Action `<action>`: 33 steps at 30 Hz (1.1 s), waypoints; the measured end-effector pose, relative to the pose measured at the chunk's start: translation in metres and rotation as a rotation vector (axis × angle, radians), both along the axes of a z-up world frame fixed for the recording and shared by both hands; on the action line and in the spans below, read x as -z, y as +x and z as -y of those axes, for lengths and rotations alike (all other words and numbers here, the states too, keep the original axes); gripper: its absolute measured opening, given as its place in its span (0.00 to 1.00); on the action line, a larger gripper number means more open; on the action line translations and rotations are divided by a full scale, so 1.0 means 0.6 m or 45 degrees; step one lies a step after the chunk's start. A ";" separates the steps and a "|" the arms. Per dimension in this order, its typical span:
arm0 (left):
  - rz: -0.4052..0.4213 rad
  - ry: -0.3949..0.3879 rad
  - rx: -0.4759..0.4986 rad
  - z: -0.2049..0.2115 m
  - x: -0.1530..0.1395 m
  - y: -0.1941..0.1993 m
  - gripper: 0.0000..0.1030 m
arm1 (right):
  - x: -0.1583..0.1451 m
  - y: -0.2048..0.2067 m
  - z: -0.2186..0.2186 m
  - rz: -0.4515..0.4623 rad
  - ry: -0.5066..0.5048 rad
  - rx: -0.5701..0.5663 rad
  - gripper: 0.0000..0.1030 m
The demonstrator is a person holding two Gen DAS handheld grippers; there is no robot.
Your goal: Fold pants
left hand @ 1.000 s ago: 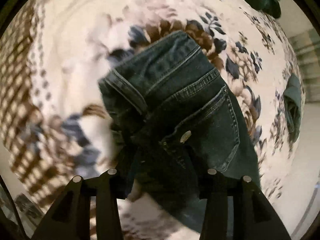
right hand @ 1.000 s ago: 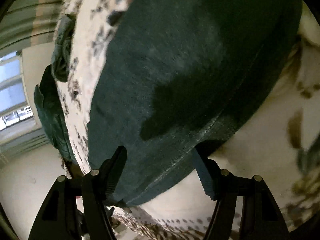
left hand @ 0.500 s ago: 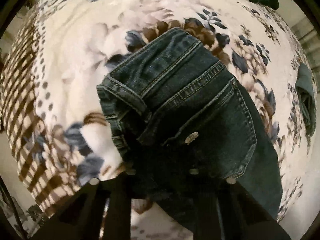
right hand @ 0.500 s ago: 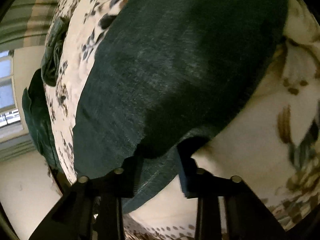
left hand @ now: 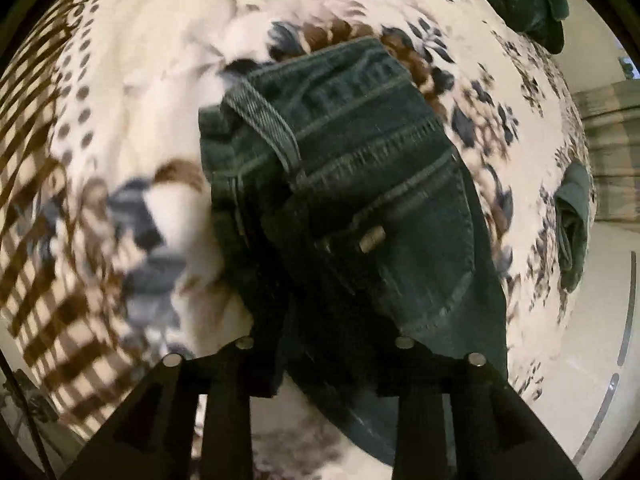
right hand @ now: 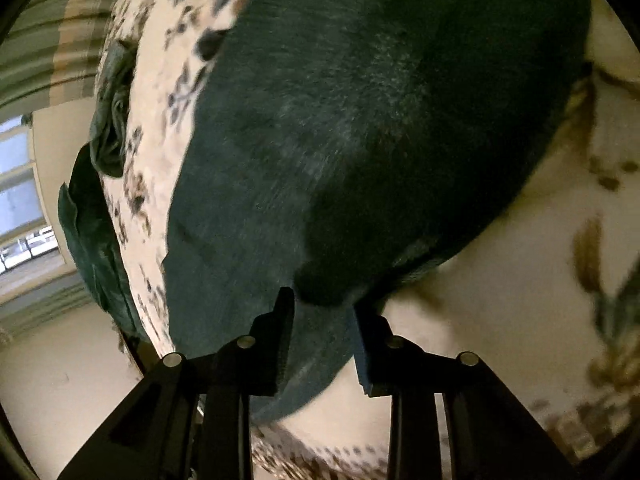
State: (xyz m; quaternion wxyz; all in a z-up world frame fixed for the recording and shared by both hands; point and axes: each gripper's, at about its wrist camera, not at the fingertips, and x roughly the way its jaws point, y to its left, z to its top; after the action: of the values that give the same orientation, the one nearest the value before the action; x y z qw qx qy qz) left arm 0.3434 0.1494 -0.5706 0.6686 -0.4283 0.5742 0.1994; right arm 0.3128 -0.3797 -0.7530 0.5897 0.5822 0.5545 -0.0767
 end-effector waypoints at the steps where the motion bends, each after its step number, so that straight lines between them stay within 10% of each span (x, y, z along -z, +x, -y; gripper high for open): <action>1: 0.010 -0.011 -0.010 0.006 -0.003 -0.003 0.30 | -0.008 -0.002 -0.002 0.006 0.005 0.006 0.30; 14: -0.073 -0.101 -0.006 0.052 0.064 0.043 0.54 | 0.058 0.038 -0.042 0.007 0.168 0.046 0.32; 20: -0.082 0.160 0.082 0.078 0.021 0.039 0.06 | 0.018 0.031 -0.052 0.038 -0.047 -0.051 0.00; 28: -0.083 0.267 0.099 0.068 -0.019 0.003 0.02 | -0.031 -0.022 -0.017 0.048 -0.130 -0.117 0.00; 33: -0.027 0.120 0.009 0.026 -0.004 -0.020 0.03 | 0.021 -0.017 -0.002 0.144 0.259 -0.050 0.01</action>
State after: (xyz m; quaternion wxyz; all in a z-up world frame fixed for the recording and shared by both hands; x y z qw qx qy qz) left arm 0.3312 0.1337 -0.5683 0.6824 -0.3924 0.5728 0.2284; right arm 0.3028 -0.3785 -0.7657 0.5592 0.6315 0.5366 0.0245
